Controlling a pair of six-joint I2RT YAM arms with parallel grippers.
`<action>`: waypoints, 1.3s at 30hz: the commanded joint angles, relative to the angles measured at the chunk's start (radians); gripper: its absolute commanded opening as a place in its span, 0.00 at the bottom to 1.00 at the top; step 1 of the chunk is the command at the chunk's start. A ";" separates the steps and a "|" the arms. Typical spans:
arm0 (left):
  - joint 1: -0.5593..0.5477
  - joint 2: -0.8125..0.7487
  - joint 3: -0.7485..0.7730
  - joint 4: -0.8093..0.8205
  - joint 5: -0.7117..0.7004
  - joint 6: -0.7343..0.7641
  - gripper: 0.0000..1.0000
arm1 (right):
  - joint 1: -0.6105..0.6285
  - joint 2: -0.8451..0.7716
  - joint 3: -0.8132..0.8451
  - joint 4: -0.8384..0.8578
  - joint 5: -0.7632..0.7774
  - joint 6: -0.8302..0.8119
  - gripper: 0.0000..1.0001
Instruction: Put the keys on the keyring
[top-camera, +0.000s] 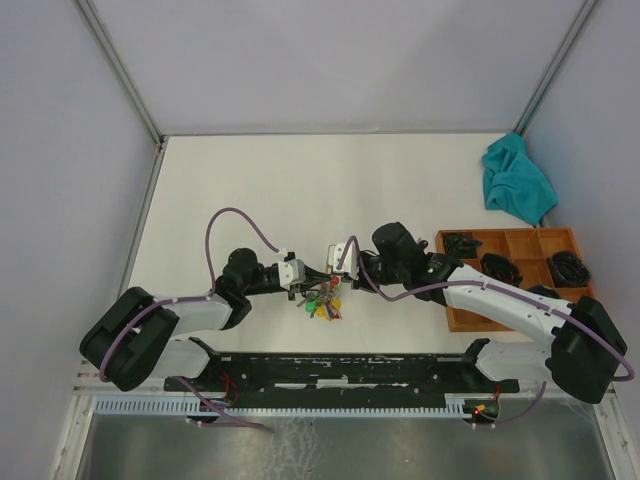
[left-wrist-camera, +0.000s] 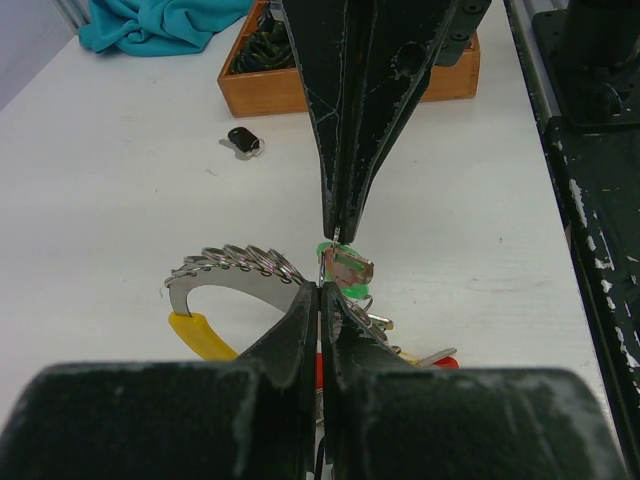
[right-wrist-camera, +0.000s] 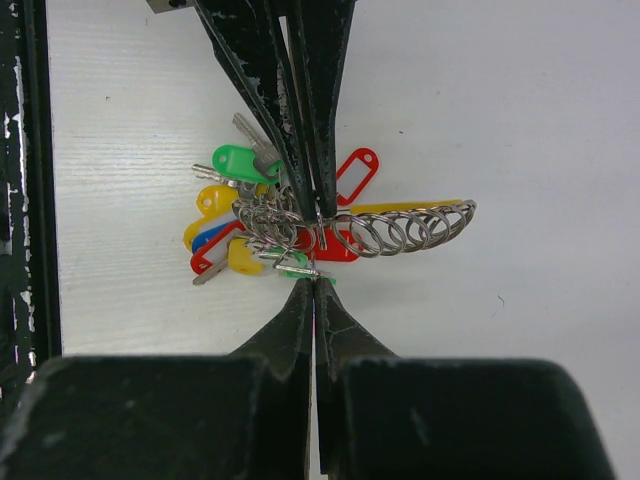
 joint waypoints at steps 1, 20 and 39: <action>0.001 -0.010 0.038 0.053 0.023 -0.011 0.03 | 0.005 -0.022 0.039 0.031 -0.018 -0.013 0.01; 0.002 -0.007 0.042 0.054 0.040 -0.014 0.03 | 0.007 -0.016 0.043 0.037 0.011 -0.004 0.01; 0.002 -0.007 0.043 0.055 0.051 -0.019 0.03 | 0.010 -0.006 0.050 0.038 0.001 -0.002 0.01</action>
